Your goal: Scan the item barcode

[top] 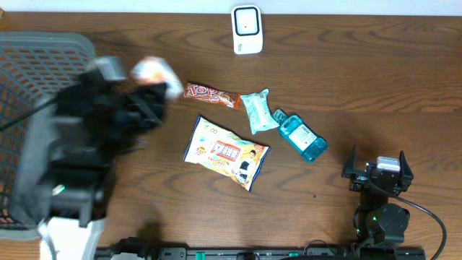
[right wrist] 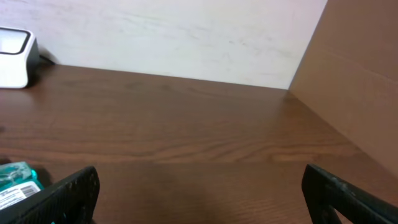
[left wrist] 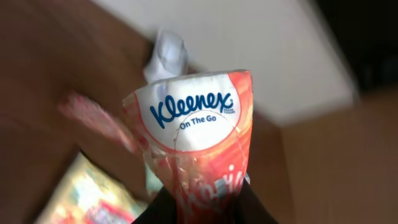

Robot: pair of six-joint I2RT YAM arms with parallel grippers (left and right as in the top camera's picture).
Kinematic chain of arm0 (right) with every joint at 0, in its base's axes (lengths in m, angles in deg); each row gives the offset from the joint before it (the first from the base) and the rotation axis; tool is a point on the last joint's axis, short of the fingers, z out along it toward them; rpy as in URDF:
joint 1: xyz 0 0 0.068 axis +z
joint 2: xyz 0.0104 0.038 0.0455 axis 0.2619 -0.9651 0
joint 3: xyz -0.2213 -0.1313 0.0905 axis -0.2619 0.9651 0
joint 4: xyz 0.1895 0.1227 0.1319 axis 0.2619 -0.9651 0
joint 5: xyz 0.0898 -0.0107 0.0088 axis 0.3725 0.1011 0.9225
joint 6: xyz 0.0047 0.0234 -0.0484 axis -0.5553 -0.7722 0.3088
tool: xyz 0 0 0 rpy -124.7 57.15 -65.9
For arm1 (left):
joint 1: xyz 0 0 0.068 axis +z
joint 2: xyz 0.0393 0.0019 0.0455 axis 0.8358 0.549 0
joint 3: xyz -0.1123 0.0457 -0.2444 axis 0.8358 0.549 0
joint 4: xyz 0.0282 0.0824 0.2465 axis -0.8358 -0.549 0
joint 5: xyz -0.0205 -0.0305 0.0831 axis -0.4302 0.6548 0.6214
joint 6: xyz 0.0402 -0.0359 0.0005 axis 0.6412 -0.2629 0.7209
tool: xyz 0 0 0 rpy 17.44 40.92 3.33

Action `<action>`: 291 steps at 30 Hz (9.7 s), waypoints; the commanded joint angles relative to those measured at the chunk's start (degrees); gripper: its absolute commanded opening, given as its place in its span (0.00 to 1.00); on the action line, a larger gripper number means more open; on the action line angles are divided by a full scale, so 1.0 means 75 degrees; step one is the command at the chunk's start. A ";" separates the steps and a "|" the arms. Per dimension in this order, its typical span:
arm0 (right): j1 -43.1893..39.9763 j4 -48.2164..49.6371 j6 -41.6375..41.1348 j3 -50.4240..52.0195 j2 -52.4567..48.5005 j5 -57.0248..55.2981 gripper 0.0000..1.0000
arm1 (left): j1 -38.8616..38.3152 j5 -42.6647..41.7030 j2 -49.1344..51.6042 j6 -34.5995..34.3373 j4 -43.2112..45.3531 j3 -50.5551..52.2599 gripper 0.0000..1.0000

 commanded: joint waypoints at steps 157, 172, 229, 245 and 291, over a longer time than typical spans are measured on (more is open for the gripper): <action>0.1067 0.0064 -1.0159 0.0015 -0.0664 0.5278 0.01 | -0.0256 0.2576 -0.5082 0.6231 0.1265 -0.1818 0.98; 0.4068 0.3142 -1.0279 -0.0242 -0.6123 0.1475 0.01 | -0.0256 0.2576 -0.5085 0.6231 0.1262 -0.1818 0.98; 0.4409 -0.0125 -0.9439 -0.3159 -1.0882 0.1489 0.01 | -0.0256 0.2576 -0.5085 0.6234 0.1212 -0.1818 0.98; 0.4543 -0.2943 -0.8212 -0.5182 -0.7997 0.0941 0.02 | -0.0256 0.2576 -0.5269 0.6234 0.1209 -0.1818 0.98; 0.4567 -0.5823 -1.4271 -0.6035 -1.0127 0.1757 0.43 | -0.0256 0.1463 -0.6298 0.6207 0.1183 -0.1818 0.98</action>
